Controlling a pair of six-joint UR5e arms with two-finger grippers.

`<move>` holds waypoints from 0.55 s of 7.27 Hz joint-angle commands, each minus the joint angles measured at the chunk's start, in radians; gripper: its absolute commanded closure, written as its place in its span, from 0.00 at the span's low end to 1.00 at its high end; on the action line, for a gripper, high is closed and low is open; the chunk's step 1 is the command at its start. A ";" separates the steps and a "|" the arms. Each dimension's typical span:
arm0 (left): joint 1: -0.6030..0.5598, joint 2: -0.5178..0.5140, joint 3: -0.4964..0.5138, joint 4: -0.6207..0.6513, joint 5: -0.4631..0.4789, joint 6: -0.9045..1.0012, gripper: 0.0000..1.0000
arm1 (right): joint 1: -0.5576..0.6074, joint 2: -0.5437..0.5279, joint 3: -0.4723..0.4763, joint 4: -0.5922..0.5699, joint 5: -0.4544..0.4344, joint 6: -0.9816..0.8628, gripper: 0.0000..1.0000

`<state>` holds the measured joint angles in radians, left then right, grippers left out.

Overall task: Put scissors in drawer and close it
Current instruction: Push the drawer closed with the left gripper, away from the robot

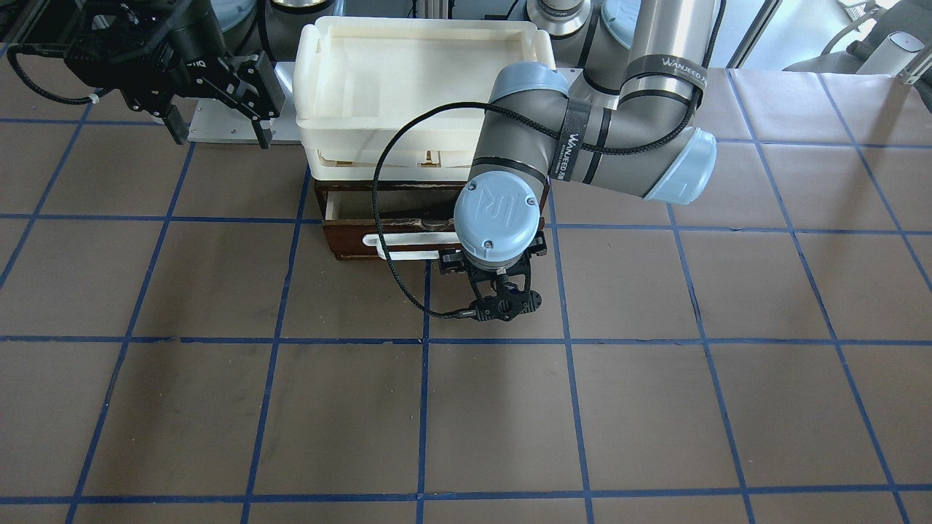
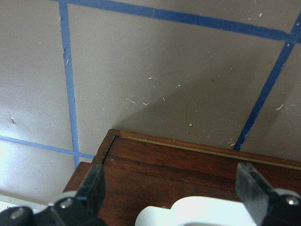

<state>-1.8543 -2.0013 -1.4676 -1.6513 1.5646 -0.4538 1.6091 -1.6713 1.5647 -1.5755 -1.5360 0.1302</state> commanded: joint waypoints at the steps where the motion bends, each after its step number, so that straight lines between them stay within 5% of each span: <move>1: -0.008 0.007 -0.003 -0.036 0.000 0.000 0.00 | 0.000 0.001 0.000 -0.005 0.013 0.016 0.00; 4: -0.009 0.001 -0.005 -0.079 -0.024 -0.002 0.00 | 0.000 0.045 -0.027 -0.027 -0.006 0.020 0.00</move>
<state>-1.8625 -1.9978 -1.4720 -1.7124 1.5507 -0.4551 1.6091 -1.6568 1.5571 -1.5898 -1.5314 0.1542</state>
